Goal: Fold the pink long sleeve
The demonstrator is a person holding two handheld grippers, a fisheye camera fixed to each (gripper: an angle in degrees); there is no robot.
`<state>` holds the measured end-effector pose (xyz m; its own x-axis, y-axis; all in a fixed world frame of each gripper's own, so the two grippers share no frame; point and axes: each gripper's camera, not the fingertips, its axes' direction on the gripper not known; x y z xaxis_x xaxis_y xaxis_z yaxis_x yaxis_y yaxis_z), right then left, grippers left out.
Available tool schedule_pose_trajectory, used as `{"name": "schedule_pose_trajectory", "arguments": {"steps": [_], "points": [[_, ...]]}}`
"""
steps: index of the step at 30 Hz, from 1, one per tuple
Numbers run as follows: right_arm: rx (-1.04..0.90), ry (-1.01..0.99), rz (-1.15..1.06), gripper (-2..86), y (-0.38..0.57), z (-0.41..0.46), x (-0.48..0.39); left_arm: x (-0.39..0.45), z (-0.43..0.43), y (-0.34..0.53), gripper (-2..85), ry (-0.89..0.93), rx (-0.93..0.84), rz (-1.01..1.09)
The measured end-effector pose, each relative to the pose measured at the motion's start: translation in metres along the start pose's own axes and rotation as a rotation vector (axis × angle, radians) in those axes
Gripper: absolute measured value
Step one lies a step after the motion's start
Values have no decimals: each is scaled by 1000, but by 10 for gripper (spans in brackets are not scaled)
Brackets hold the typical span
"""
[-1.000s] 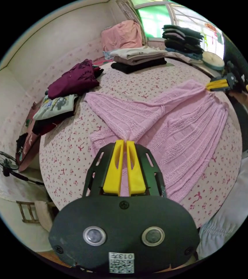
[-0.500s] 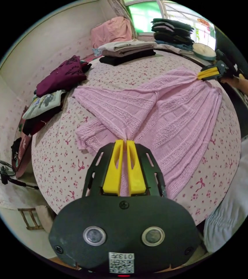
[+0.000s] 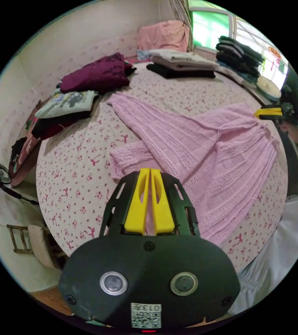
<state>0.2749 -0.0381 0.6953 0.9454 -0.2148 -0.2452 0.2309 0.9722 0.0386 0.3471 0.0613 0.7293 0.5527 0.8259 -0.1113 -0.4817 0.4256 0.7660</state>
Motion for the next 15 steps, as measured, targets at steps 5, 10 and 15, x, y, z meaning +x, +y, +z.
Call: {"name": "schedule_pose_trajectory", "arguments": {"steps": [5, 10, 15], "points": [[-148, -122, 10, 3, -6, 22, 7, -2, 14, 10, -3, 7, -13, 73], [-29, -117, 56, 10, -32, 0, 20, -21, 9, 17, -3, 3, -45, 51], [160, -287, 13, 46, -114, 0, 0, -35, 2, 7, -3, 59, 76, -72]]}}
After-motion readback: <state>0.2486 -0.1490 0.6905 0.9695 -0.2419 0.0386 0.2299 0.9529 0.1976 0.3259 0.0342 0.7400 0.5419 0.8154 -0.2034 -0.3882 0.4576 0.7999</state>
